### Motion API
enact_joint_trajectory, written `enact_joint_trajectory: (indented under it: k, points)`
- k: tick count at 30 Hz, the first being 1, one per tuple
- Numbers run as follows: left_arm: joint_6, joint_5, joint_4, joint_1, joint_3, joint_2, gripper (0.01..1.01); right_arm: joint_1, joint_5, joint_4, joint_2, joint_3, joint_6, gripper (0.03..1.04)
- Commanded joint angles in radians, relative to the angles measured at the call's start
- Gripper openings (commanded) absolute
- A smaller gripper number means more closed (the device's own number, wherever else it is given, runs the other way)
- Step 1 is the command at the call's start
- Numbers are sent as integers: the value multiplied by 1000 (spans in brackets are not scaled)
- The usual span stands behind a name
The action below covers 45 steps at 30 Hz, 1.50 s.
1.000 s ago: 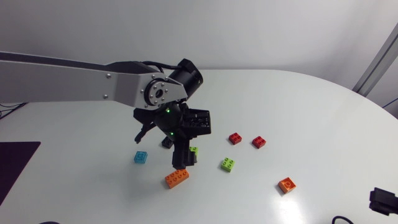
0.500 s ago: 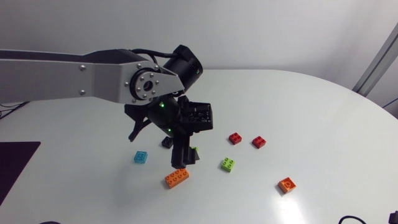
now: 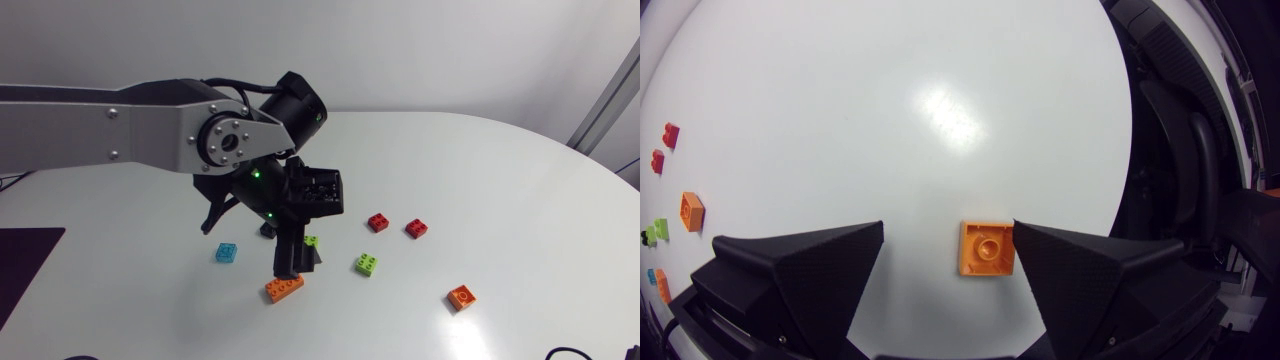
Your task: Separate the duplo bricks
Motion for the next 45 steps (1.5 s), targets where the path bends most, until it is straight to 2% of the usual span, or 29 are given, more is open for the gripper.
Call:
enact_joint_trajectory:
  k: [1, 13, 21, 23, 26, 31, 37, 45]
  points:
    - [-20, 1, -8, -6, -33, -29, 948, -25, 2, 8, 41, -2, 3, 936]
    - [-17, 1, -10, -2, -41, -48, 957, -72, 8, 8, 53, -2, -32, 934]
    - [-15, 1, -10, -2, -36, -48, 959, -77, 11, 40, 147, 0, -25, 895]
    - [-17, 1, -10, -2, -36, -48, 959, -77, 11, 41, 162, 0, -25, 839]
    - [-17, 1, -10, -2, -44, -49, 959, -77, 10, 44, 178, -2, -25, 633]
    - [-17, 1, -10, 0, -52, -54, 959, -76, 7, 55, 175, -3, -29, 410]
    - [-18, 1, -10, -2, -58, -60, 959, -69, 2, 69, 170, 3, -57, 392]
    - [-18, 1, -10, 5, -78, -69, 959, -57, -33, 40, 184, 109, -130, 372]
